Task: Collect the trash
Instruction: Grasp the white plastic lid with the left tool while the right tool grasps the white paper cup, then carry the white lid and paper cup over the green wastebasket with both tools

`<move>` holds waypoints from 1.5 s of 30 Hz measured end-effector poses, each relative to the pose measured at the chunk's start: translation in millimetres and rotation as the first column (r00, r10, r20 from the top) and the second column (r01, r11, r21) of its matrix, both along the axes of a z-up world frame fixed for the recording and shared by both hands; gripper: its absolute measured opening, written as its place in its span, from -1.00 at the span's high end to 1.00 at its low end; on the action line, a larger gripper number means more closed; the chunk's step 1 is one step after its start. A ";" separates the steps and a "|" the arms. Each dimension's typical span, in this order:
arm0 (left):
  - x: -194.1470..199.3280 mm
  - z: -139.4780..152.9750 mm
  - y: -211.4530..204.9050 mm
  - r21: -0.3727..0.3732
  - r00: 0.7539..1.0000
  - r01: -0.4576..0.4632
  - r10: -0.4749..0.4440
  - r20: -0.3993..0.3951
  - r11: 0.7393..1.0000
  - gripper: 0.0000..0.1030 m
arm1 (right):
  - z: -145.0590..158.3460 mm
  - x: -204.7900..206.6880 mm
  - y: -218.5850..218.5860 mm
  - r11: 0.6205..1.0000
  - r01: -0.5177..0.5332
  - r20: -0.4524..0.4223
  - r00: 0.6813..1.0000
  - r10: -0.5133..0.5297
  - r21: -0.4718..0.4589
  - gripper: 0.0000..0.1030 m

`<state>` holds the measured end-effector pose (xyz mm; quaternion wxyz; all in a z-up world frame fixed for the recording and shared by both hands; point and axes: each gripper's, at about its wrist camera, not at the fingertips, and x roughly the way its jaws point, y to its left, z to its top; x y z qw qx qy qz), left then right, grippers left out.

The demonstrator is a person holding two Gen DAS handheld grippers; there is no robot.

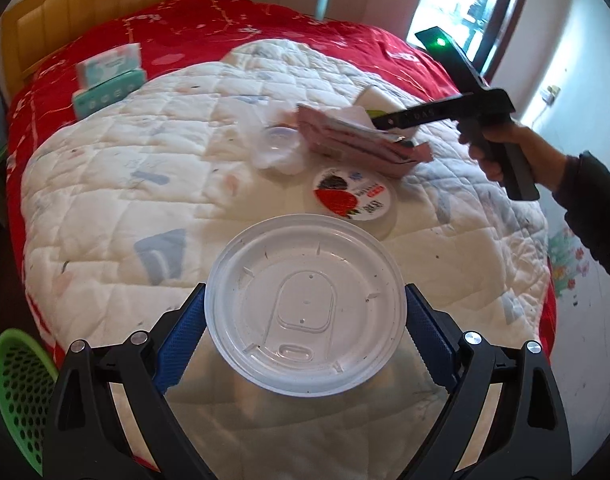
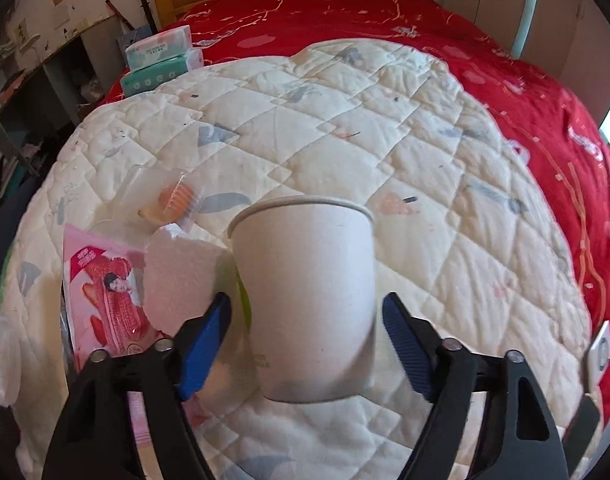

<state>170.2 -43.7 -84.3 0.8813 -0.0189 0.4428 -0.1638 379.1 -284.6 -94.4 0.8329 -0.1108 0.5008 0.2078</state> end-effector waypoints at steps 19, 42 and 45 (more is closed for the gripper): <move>-57.9 34.5 75.9 -0.049 0.971 -0.224 0.227 0.072 0.973 -0.78 | 84.5 -98.2 10.7 0.988 0.044 0.125 0.990 -0.063 0.146 -0.22; -150.8 6.2 255.4 0.101 0.791 -0.611 0.609 0.051 0.785 -0.78 | 89.7 -231.9 185.0 0.939 -0.183 0.116 0.981 0.156 0.289 -0.22; -150.7 -2.5 272.4 0.112 0.768 -0.638 0.639 0.032 0.761 -0.78 | 87.1 -241.4 204.1 0.930 -0.210 0.108 0.977 0.185 0.302 -0.22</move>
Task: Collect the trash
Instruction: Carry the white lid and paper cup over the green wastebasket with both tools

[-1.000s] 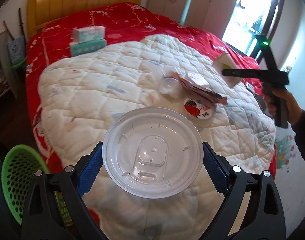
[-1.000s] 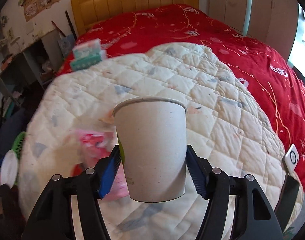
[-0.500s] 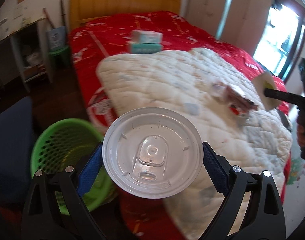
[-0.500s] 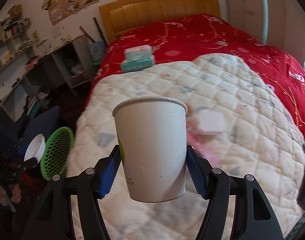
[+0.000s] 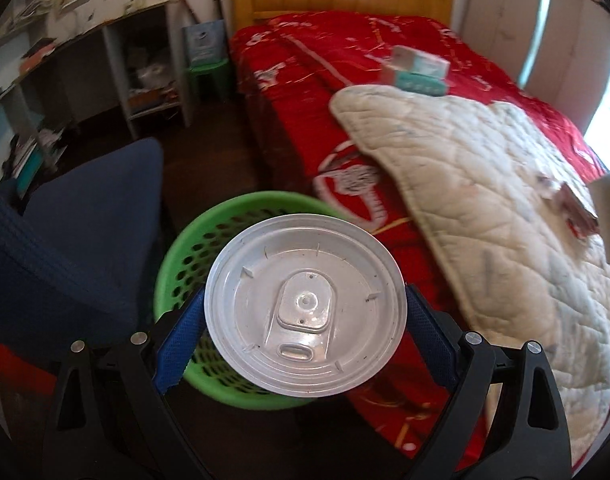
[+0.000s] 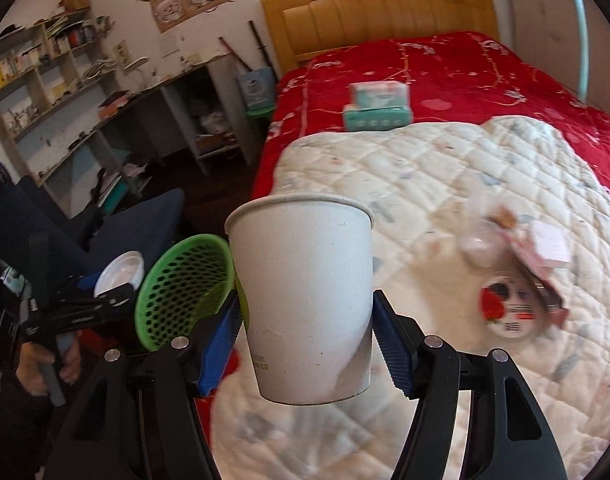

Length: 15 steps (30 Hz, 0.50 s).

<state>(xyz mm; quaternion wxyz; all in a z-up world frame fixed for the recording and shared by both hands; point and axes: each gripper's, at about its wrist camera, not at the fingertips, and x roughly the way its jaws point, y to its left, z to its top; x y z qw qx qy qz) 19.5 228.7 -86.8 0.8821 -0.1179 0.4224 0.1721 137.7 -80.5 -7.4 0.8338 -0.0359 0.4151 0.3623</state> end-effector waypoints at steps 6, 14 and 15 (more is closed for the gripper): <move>2.5 -21.6 25.2 -0.021 0.998 -0.049 0.048 -0.043 0.999 -0.81 | -2.6 -12.4 32.1 0.999 -0.052 -0.015 0.999 0.052 0.013 -0.22; -1.3 -41.0 41.5 -0.082 0.995 -0.085 0.080 -0.067 0.993 -0.83 | -10.0 -20.4 63.7 0.994 -0.107 -0.040 0.993 0.107 0.022 -0.22; -3.0 -41.7 42.1 -0.089 0.995 -0.085 0.080 -0.063 0.992 -0.83 | -10.2 -21.3 66.2 0.993 -0.114 -0.040 0.993 0.115 0.022 -0.22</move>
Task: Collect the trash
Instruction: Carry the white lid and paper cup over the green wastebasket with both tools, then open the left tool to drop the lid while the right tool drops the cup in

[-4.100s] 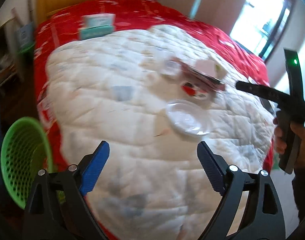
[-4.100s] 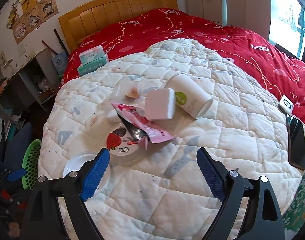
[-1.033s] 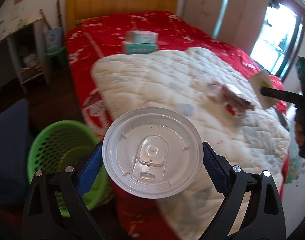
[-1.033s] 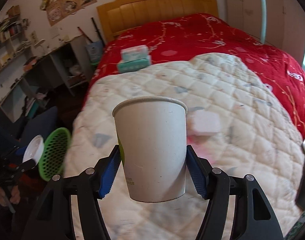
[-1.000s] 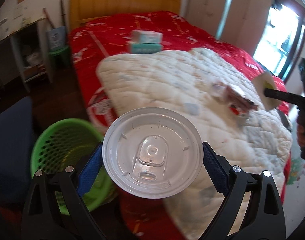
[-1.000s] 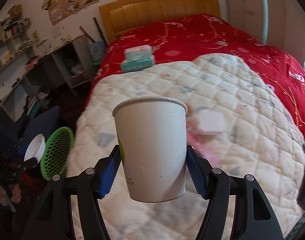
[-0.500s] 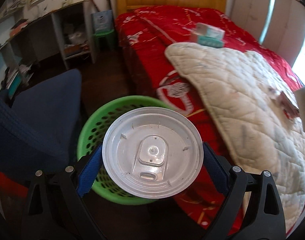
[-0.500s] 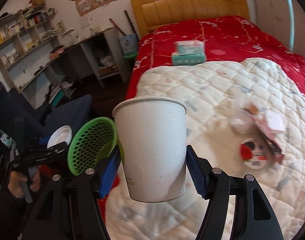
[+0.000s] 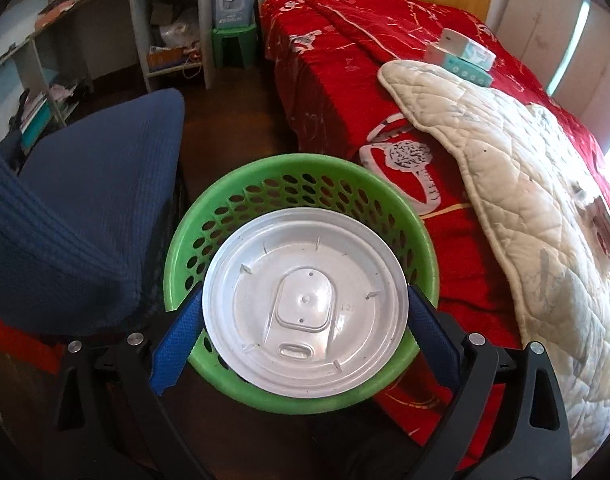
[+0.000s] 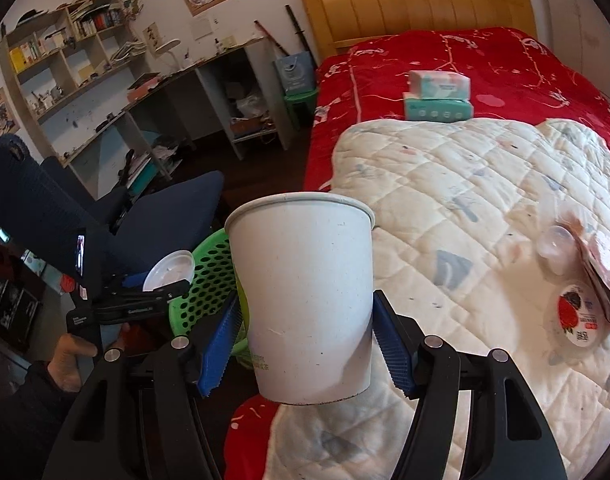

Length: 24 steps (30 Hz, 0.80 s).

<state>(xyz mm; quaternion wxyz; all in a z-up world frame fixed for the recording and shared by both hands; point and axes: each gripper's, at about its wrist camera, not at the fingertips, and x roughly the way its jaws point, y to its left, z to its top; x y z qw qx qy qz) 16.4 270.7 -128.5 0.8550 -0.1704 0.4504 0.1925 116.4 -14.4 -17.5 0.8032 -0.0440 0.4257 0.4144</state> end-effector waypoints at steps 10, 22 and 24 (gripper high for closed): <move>-12.0 -3.5 6.5 -0.027 1.000 -0.029 0.029 0.013 0.999 -0.87 | -3.8 -7.8 25.8 0.999 -0.046 -0.018 0.999 0.046 0.014 -0.22; -56.6 22.3 3.2 0.010 0.994 -0.083 0.082 0.076 0.997 -0.87 | -9.2 -16.3 65.4 0.995 -0.105 -0.019 0.994 0.105 -0.003 -0.22; -64.7 25.8 3.0 0.015 0.992 -0.091 0.089 0.085 0.996 -0.87 | -11.8 -17.1 73.9 0.993 -0.115 -0.026 0.993 0.115 -0.004 -0.22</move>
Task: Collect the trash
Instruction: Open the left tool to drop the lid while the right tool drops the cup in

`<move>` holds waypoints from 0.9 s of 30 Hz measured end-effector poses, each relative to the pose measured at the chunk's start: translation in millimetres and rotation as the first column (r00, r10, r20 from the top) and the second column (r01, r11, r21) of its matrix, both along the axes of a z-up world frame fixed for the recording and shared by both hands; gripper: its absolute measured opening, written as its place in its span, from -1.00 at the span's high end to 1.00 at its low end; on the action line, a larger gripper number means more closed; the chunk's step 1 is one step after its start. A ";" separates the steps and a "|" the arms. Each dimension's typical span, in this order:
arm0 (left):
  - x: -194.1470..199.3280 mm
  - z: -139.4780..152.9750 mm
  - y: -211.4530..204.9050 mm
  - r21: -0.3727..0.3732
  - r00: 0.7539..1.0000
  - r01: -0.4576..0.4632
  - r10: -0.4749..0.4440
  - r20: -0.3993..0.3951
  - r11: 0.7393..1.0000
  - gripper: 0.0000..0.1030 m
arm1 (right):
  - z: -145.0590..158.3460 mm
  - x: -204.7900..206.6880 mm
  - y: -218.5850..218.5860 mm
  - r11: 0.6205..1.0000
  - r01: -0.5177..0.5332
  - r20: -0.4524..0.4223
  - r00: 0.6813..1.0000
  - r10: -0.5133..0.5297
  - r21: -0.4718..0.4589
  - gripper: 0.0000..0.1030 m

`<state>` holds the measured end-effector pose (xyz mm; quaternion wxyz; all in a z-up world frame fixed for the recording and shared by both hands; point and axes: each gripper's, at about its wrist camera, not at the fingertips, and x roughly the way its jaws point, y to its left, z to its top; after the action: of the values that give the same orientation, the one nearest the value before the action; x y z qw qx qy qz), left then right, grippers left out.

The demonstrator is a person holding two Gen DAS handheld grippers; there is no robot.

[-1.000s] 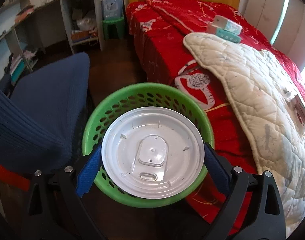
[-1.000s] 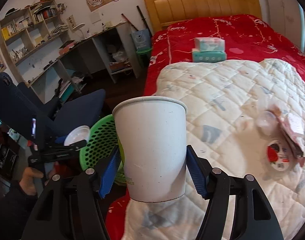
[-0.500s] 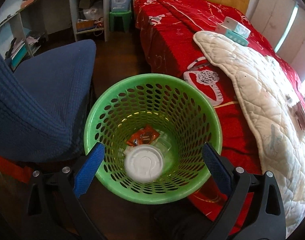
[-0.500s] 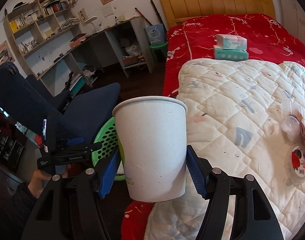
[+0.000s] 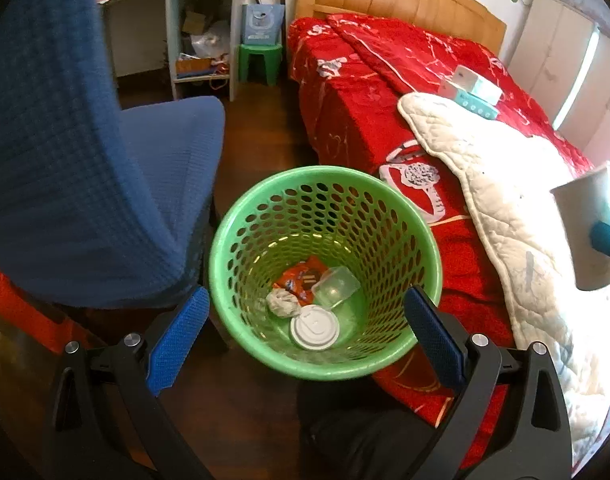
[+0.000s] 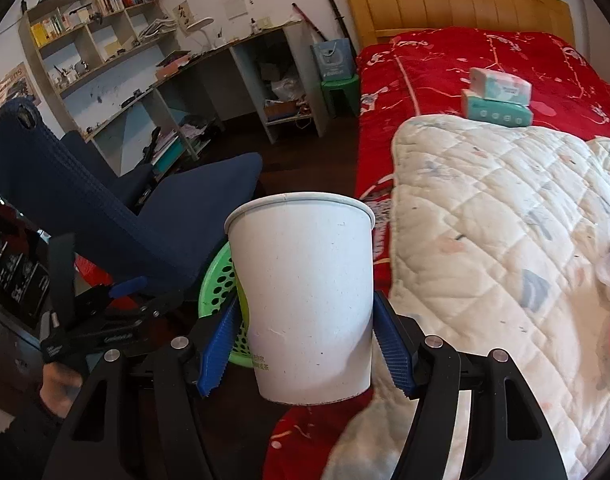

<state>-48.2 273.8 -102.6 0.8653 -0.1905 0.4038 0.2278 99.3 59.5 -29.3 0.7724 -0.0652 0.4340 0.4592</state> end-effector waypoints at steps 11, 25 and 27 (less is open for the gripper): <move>-32.8 12.5 4.9 0.028 0.998 -0.053 0.052 0.029 0.998 -0.87 | -20.7 -12.6 63.6 0.997 -0.060 -0.024 0.998 0.059 -0.039 -0.23; -40.0 7.6 6.0 0.004 0.997 -0.070 0.070 0.030 0.998 -0.87 | -36.6 -17.4 105.5 0.998 -0.063 -0.100 0.993 0.062 -0.002 -0.50; -38.2 8.1 4.2 0.005 0.997 -0.065 0.065 0.031 0.998 -0.87 | -34.8 -19.1 101.6 0.998 -0.063 -0.096 0.993 0.063 -0.001 -0.50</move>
<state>-86.4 278.0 -94.5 0.8641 -0.2045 0.3833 0.2542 80.2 161.2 -64.1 0.7355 -0.0581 0.4692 0.4852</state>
